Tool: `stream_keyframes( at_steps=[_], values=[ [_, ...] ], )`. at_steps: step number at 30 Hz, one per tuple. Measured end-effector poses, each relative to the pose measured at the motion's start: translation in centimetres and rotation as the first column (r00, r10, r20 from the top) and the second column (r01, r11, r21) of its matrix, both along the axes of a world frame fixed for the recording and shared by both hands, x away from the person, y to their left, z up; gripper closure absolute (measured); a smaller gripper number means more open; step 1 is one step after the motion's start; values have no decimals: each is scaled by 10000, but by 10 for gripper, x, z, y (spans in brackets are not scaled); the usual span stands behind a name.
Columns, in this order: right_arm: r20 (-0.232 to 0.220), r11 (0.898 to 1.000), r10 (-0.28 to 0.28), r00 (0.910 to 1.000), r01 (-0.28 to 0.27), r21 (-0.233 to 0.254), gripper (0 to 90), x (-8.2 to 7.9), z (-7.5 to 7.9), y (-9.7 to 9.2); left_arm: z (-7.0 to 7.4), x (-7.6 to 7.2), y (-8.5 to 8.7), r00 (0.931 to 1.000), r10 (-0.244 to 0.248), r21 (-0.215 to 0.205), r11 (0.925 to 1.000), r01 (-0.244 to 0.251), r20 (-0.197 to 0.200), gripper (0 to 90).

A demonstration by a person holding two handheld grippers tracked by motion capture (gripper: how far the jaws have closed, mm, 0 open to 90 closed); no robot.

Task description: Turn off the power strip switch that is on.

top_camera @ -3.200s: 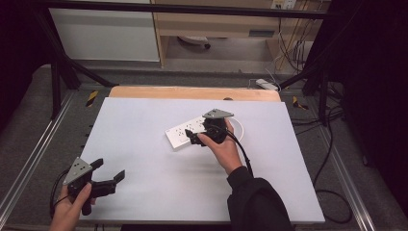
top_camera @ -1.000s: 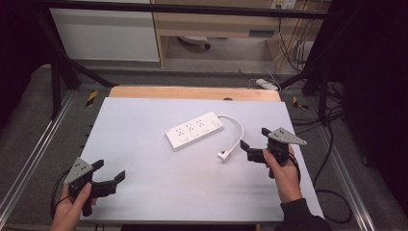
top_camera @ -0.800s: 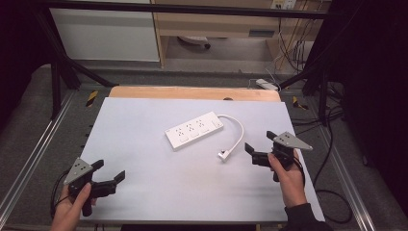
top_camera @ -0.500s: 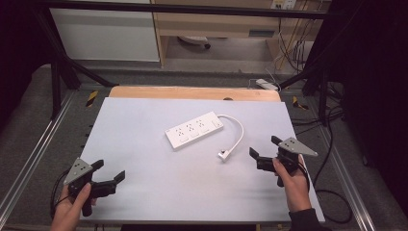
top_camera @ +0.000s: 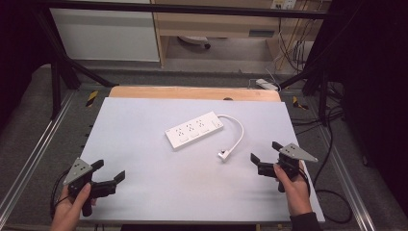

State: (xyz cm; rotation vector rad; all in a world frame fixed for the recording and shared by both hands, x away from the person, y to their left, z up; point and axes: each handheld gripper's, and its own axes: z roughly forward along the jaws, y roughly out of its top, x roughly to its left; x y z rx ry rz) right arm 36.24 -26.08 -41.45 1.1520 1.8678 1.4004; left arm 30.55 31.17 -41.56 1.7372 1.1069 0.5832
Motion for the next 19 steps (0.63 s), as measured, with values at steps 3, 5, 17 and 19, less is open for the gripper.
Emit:
stream_keyframes(
  at_steps=[3,5,17,19],
  values=[
    [-118,10000,15,9999,-15,-14,22,-1,-4,0,0,0,0,10000,-8,-13,10000,8,-8,61],
    [-181,10000,13,9998,-13,-5,22,-1,-7,1,0,0,0,10000,-11,-2,10000,11,-1,61],
    [-862,9995,96,9962,-123,-304,27,3,-24,9,0,-1,-1,10000,-83,-6,10000,83,31,61],
    [-1186,9982,-247,9926,179,-579,30,5,-27,9,0,-1,-1,9999,-97,-23,10000,97,51,61]
  ],
)
